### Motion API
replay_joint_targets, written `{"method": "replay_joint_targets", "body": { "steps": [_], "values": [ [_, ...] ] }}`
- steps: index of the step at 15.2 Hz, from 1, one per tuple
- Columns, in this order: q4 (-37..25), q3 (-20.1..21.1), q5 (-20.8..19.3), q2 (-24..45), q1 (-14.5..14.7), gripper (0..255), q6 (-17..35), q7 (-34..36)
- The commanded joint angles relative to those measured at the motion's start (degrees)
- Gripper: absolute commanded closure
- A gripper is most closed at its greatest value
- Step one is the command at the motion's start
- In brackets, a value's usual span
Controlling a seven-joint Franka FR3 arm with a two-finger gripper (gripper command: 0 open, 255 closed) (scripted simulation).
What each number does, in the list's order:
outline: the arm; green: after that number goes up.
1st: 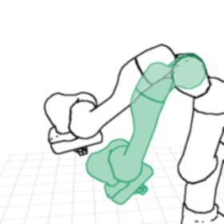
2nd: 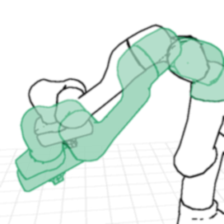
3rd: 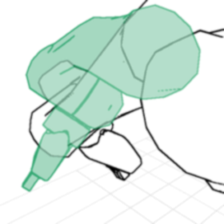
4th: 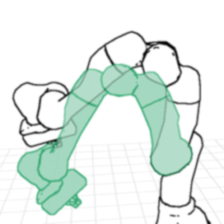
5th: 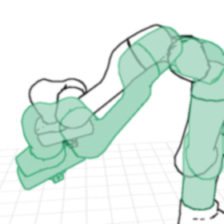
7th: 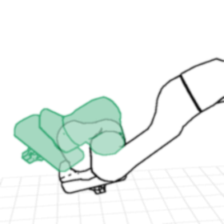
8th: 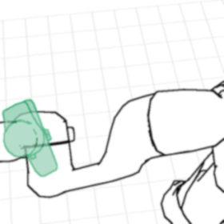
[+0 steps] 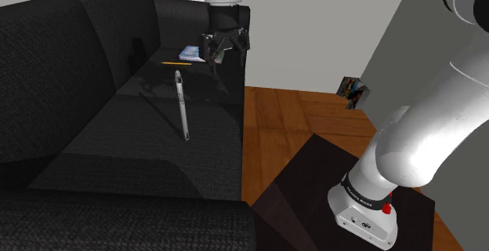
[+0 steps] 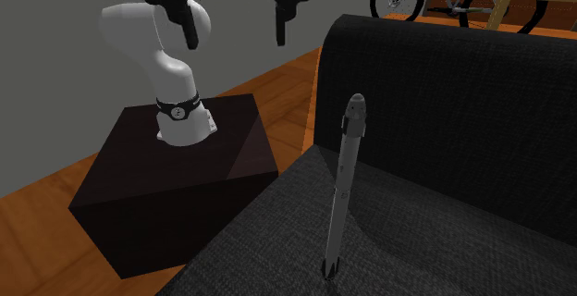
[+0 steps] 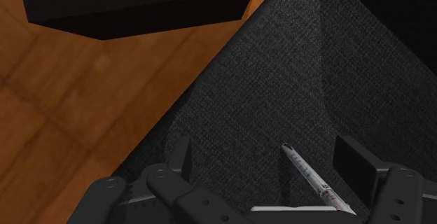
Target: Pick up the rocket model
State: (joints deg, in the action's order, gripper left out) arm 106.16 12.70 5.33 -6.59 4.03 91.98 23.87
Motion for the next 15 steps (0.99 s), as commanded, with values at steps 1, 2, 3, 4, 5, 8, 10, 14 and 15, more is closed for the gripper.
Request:
{"method": "replay_joint_targets", "body": {
  "steps": [1, 2, 3, 4, 5, 8, 10, 14, 15],
  "values": [
    [-4.7, 1.0, -0.8, 4.6, 0.6, 0, 0.1, 1.8],
    [-7.3, 1.4, -1.2, 6.8, 0.9, 0, -0.2, 2.7],
    [-10.0, 1.8, -1.7, 9.1, 1.3, 0, -0.5, 3.7],
    [-12.8, 2.2, -2.3, 11.4, 1.8, 0, -0.9, 4.6],
    [-15.8, 2.5, -2.9, 13.8, 2.3, 0, -1.5, 5.5],
    [-25.9, 3.3, -4.9, 21.5, 4.2, 0, -3.7, 8.1],
    [-32.4, 3.5, -6.1, 26.2, 5.6, 0, -5.6, 9.4],
    [-28.4, 3.4, -5.9, 25.5, 5.4, 0, -2.2, 9.1],
    [-27.4, 3.4, -5.9, 25.4, 5.3, 0, -1.3, 9.1]
  ]
}}
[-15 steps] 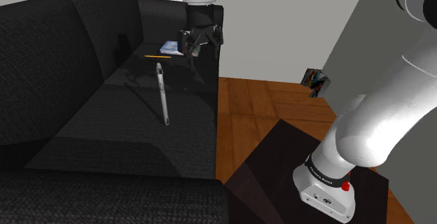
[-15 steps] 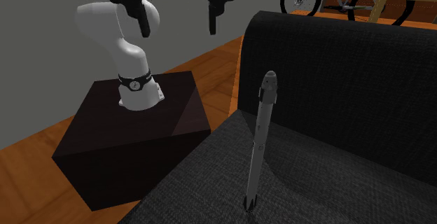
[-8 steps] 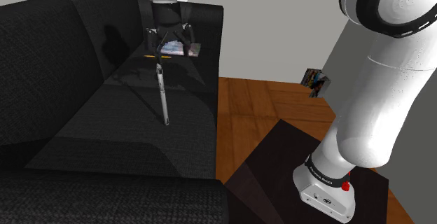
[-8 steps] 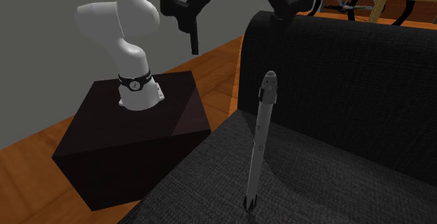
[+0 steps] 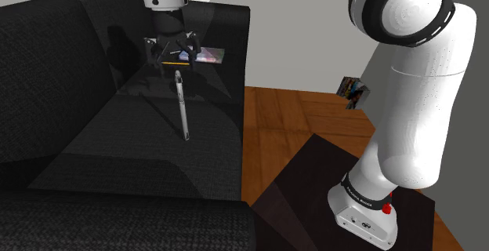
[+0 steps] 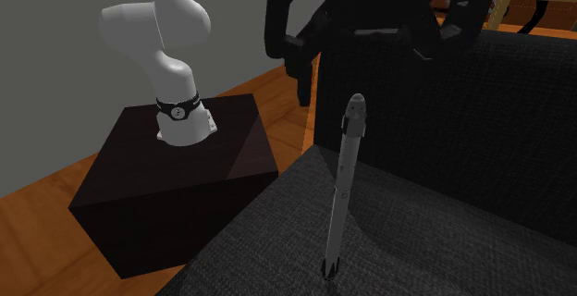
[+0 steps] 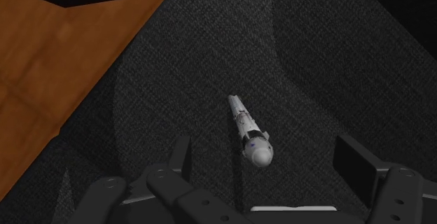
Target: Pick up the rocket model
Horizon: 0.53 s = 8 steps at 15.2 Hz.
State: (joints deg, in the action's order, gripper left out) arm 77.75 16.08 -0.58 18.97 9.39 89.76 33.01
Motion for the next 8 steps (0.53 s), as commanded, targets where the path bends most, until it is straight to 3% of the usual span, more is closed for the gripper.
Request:
{"method": "replay_joint_targets", "body": {
  "steps": [1, 4, 5, 8],
  "values": [
    [1.9, 0.0, 0.0, -0.2, -0.1, 0, 1.7, -0.1],
    [3.3, -0.1, 0.1, -0.3, -0.2, 0, 3.0, -0.2],
    [3.6, -0.1, 0.1, -0.5, -0.3, 255, 3.1, -0.3],
    [3.6, -0.1, 0.1, -0.6, -0.3, 255, 3.0, -0.3]
  ]
}}
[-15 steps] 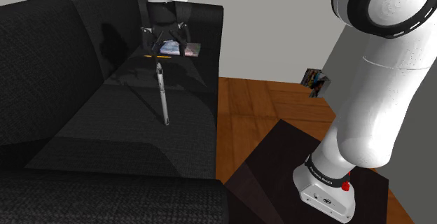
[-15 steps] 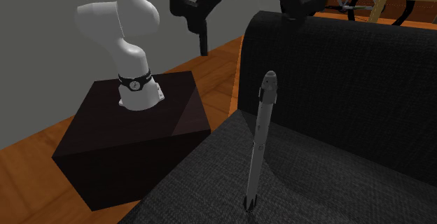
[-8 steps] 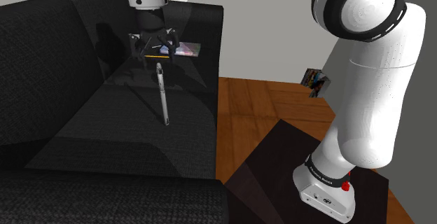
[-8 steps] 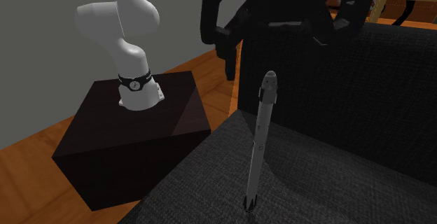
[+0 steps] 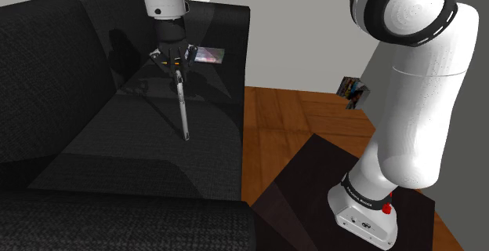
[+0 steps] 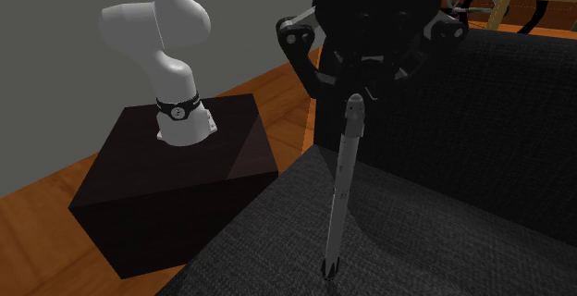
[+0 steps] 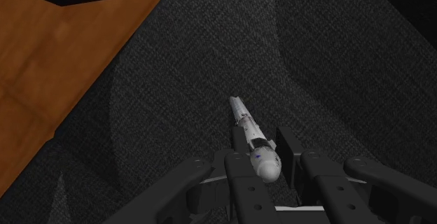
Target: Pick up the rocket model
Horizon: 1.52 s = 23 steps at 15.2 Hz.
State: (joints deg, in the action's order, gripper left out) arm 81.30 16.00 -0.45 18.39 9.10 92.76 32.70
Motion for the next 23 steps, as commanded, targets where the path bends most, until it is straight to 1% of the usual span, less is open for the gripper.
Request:
{"method": "replay_joint_targets", "body": {
  "steps": [1, 6, 14, 21, 23],
  "values": [
    [0.0, 0.0, 0.0, 0.0, 0.0, 255, 0.0, 0.0],
    [-0.3, 0.0, -0.1, 0.2, 0.1, 255, 0.0, 0.1],
    [-8.0, 0.1, -0.3, 1.3, 0.6, 255, -6.7, 0.6],
    [-16.8, 0.2, -0.9, 3.5, 1.4, 255, -13.3, 1.1],
    [-17.0, 0.2, -0.9, 3.6, 1.4, 255, -13.5, 1.1]
  ]
}}
